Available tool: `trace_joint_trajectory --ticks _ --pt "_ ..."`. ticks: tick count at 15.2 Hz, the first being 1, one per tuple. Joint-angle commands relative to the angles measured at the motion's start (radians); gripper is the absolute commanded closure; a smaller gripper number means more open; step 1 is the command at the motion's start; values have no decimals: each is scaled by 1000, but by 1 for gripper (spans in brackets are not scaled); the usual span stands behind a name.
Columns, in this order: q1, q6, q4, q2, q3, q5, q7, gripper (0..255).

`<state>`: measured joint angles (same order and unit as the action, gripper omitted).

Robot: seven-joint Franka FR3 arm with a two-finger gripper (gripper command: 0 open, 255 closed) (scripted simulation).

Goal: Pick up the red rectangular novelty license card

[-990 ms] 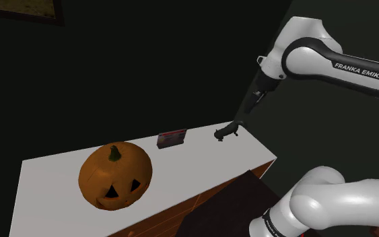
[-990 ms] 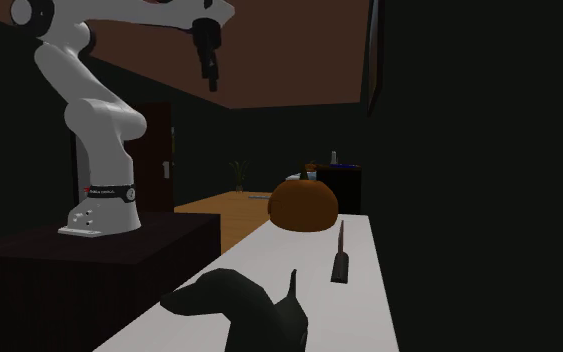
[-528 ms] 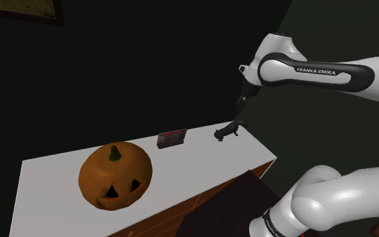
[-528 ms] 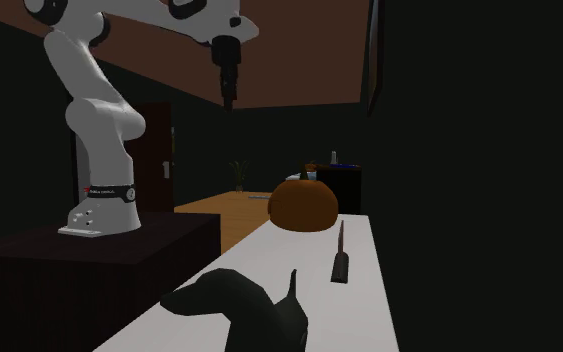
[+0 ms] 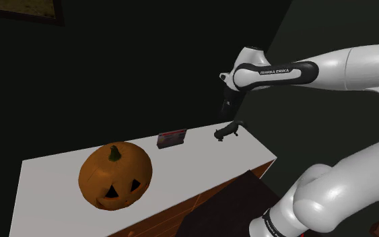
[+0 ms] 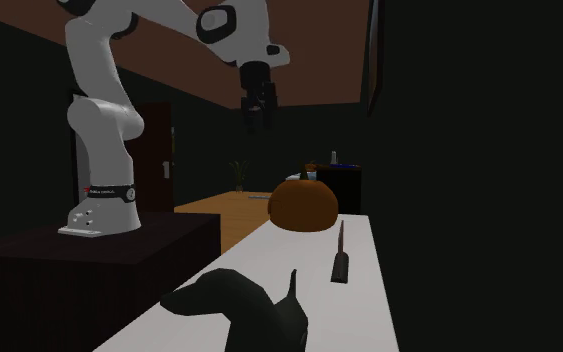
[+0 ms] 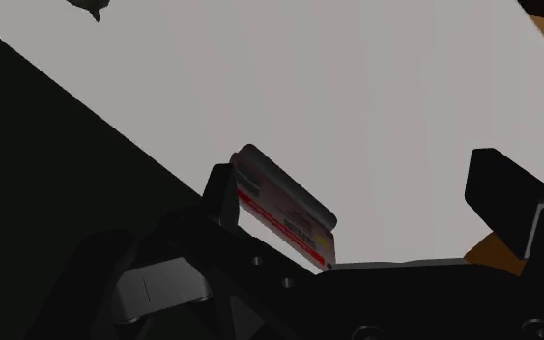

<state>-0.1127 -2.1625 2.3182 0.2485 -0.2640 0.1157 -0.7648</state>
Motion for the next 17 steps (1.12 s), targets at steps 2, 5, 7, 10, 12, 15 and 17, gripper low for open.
trace_joint_trajectory --ticks 2,5,7,10,12,15,17 --pt "-21 -59 -58 -124 -26 -43 -126 0" --pt "-33 -104 -123 -246 -34 -97 -246 0" --pt "-34 -127 -172 -327 -29 -135 -325 0" --pt "-27 -151 -252 -446 -11 -186 -435 0" --pt "-18 -161 -309 -522 8 -213 -501 0" --pt "-4 -170 -402 -635 41 -242 -590 0" --pt "6 -171 -467 -708 65 -253 -642 0"
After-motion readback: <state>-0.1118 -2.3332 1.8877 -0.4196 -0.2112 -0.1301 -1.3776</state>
